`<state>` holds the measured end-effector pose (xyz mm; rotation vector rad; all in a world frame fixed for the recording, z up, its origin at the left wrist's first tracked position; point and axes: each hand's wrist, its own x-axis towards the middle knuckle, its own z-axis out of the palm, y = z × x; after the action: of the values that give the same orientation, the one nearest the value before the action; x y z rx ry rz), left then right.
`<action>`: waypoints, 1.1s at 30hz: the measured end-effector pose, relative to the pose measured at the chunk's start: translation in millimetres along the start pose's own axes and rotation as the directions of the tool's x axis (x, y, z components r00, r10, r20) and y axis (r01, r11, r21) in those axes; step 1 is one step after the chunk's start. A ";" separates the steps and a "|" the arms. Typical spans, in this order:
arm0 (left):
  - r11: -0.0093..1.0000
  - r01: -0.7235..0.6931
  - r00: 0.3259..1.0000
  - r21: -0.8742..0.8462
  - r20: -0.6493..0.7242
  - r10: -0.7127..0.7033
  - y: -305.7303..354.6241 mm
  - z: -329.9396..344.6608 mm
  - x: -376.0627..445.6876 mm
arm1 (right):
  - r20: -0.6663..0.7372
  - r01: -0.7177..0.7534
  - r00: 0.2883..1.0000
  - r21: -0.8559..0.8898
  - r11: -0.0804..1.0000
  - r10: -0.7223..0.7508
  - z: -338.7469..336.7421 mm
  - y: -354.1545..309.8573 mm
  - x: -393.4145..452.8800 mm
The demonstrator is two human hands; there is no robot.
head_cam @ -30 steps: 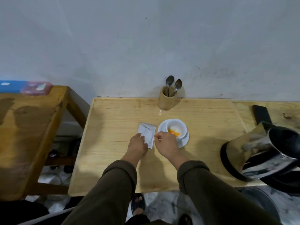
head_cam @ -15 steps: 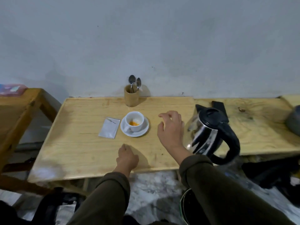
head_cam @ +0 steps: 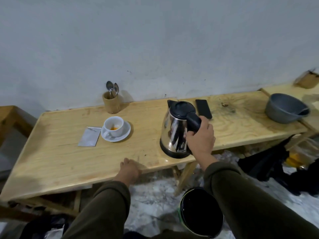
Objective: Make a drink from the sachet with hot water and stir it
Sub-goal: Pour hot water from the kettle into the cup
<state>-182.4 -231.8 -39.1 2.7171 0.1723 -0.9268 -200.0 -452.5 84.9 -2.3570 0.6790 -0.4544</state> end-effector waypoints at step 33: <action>0.937 0.025 0.986 -0.349 -0.147 -0.081 -106.0 -86.7 64.3 | 0.408 0.502 0.836 -0.298 0.812 -0.367 56.9 -171.3 62.7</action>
<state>-101.9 -103.8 -34.9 2.4631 0.4025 -0.6218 -62.0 -347.2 164.8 -2.8959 0.0449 -0.0971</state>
